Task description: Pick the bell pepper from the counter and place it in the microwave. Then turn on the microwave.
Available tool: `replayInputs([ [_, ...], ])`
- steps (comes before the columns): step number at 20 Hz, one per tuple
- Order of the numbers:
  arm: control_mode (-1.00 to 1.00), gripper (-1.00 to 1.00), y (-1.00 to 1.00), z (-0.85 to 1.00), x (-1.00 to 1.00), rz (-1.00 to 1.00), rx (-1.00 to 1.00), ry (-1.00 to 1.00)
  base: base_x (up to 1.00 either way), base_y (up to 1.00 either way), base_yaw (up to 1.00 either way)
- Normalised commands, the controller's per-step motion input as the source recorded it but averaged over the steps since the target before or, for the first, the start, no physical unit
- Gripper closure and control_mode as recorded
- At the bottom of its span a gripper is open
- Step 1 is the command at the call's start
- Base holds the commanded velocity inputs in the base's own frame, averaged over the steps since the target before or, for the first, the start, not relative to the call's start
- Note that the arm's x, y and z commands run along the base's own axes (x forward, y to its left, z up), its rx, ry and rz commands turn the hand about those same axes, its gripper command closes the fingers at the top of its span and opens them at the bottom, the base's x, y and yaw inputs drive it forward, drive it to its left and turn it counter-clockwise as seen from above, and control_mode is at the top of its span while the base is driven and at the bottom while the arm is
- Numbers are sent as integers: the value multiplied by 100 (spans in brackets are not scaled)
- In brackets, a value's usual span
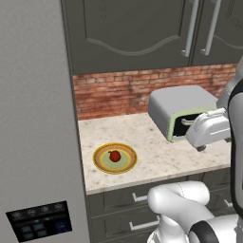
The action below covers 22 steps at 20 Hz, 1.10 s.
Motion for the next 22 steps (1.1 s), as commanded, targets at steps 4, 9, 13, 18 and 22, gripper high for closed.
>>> replayInputs([
  [4, -100, -100, 16, -37, 21, 24, 0, 7, 0, 0, 0],
  [9, -100, -100, 9, -29, 31, 21, 0, 11, 0, 0, 0],
  [13, -100, -100, 1, -19, 41, 16, 0, 8, 0, 0, 0],
  [18, -100, -100, 12, -27, 25, 6, -1, 0, 0, 0, 0],
  [22, -100, -100, 24, -33, 12, 0, -1, 0, 0, 0, 0],
])
